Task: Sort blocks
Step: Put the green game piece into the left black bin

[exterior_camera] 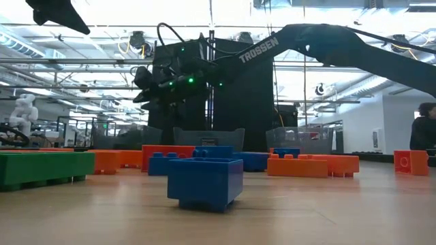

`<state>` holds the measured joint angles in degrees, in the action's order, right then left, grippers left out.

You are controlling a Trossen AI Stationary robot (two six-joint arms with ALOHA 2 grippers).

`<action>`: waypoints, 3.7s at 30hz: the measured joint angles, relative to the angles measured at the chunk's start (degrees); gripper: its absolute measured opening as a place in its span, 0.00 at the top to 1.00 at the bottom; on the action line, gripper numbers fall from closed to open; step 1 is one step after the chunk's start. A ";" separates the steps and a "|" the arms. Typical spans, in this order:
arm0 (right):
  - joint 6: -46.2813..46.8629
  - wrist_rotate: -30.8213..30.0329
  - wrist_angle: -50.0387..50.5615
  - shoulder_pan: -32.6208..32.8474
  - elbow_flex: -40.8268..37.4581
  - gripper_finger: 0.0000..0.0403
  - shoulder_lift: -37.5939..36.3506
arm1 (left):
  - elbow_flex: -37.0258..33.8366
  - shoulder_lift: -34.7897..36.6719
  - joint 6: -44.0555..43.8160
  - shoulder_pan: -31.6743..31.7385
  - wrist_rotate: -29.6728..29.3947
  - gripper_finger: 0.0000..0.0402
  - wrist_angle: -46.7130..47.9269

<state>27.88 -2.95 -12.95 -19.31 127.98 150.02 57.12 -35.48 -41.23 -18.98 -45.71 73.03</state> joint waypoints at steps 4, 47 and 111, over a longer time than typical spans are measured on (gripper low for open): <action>-0.54 5.39 -1.75 0.07 -0.01 0.68 -0.31 | 0.00 0.00 0.00 0.00 0.00 1.00 0.00; -57.63 12.30 52.29 35.28 0.00 0.41 -7.48 | 0.02 -0.09 -0.44 0.00 0.55 1.00 -0.09; -54.71 10.02 52.57 34.57 0.10 0.70 -2.26 | -2.43 -0.22 -1.95 0.00 1.97 1.00 -0.52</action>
<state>-26.83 7.07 39.62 15.27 128.08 147.75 54.70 -35.70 -43.18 -18.98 -43.75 72.51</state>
